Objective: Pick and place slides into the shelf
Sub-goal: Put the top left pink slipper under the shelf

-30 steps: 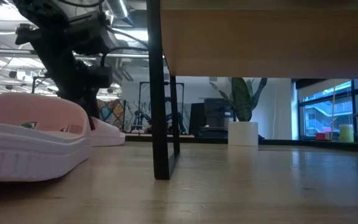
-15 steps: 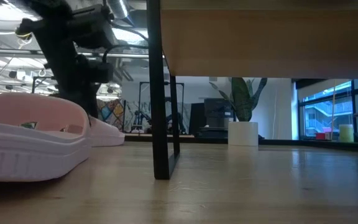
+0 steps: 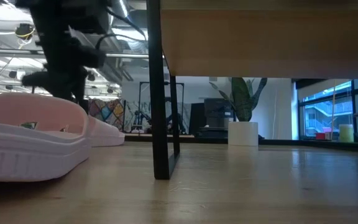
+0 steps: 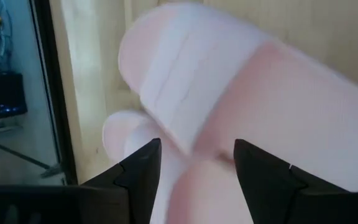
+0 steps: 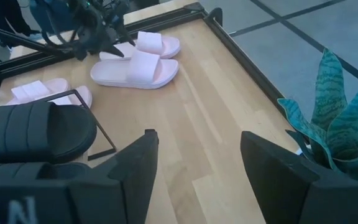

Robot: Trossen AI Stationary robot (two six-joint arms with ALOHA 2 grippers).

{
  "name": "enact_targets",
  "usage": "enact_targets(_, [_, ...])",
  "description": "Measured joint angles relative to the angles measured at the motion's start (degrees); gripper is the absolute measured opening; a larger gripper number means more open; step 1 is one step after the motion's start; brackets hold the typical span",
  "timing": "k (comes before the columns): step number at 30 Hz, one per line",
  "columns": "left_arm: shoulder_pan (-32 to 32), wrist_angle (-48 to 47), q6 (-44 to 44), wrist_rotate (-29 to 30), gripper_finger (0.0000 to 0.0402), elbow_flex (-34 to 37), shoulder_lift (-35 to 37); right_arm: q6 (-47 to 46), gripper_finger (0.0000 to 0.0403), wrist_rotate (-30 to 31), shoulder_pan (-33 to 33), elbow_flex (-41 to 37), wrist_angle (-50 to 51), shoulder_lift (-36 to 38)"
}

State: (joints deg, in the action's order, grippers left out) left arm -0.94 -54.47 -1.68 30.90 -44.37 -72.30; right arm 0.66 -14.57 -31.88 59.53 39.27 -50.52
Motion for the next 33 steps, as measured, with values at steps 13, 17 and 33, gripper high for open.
enact_targets(13, [3.33,-5.10,-1.46,3.70,0.0194,3.67,3.24,1.58,0.0228,0.09,0.00,0.00,-0.04,-0.11])
enact_targets(17, [5.61,-3.44,-1.89,5.97,0.0194,3.99,2.69,1.38,0.0228,0.06,0.00,0.00,-0.04,-0.13])
enact_targets(33, [11.61,0.45,-6.88,2.82,0.0194,5.44,0.25,1.40,0.0228,-0.01,0.01,0.00,-0.02,-0.13])
